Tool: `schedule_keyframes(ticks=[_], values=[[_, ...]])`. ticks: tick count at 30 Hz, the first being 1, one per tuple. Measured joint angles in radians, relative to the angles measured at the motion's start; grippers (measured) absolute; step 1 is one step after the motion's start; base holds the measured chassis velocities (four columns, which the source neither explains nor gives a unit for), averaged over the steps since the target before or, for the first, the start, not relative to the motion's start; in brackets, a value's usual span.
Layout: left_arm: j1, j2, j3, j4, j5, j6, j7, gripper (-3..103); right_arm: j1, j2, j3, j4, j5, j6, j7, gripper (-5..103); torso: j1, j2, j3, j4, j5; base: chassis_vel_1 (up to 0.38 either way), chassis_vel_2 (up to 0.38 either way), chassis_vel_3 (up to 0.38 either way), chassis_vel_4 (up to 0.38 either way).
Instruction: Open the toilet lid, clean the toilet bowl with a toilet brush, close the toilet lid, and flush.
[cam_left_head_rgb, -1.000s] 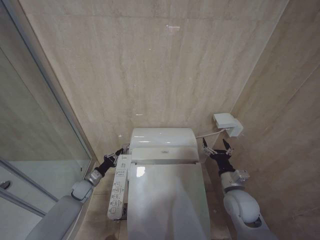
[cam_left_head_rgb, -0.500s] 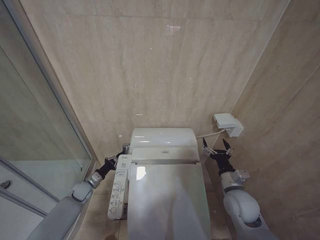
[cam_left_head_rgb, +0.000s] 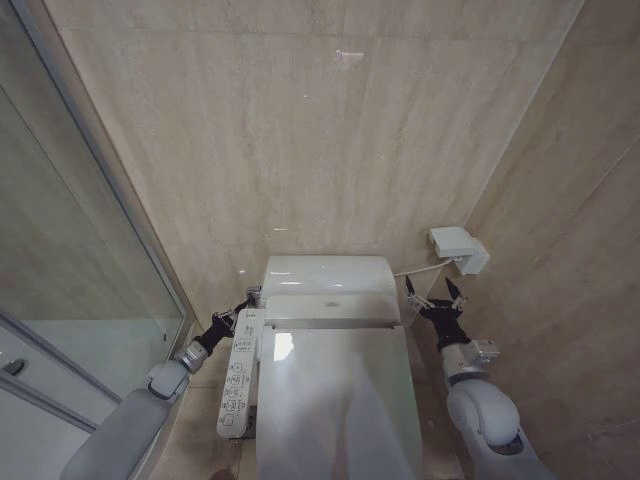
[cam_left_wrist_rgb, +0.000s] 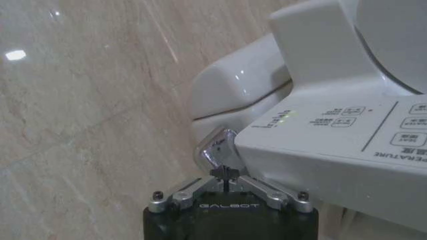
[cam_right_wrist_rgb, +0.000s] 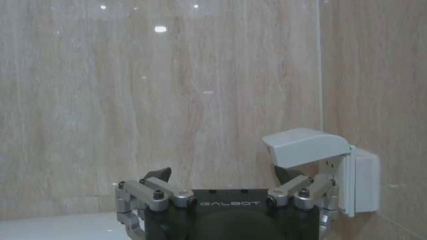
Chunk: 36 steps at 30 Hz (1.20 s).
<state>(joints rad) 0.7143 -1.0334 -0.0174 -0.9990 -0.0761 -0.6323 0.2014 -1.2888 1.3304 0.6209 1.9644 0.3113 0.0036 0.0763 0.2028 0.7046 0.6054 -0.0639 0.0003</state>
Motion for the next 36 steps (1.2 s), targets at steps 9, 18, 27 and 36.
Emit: schedule_keyframes(ticks=[9,18,27,36], values=[[0.002,0.0,-0.006,0.0,-0.001,-0.001,0.004,0,0.0,0.0,0.0,0.0,0.0,0.0,0.0,100,0.0,0.0,0.0,-0.0005,-0.0003,0.0,0.0,0.0,0.0],[0.082,-0.024,-0.082,-0.032,0.019,0.001,-0.023,0,0.0,0.0,0.0,0.0,0.0,0.0,0.0,100,0.0,0.0,0.0,-0.0012,-0.0011,0.0,0.0,0.0,0.0],[0.23,-0.018,-0.267,-0.121,-0.01,0.021,-0.126,0,0.0,0.0,0.0,0.0,0.0,0.0,0.0,100,0.0,0.0,0.0,-0.0004,-0.0006,0.0,0.0,0.0,0.0],[0.422,-0.011,-0.387,-0.449,-0.104,0.207,-0.301,0,0.0,0.0,0.0,0.0,0.0,0.0,0.0,100,0.0,0.0,0.0,-0.0002,-0.0002,0.0,0.0,0.0,0.0]])
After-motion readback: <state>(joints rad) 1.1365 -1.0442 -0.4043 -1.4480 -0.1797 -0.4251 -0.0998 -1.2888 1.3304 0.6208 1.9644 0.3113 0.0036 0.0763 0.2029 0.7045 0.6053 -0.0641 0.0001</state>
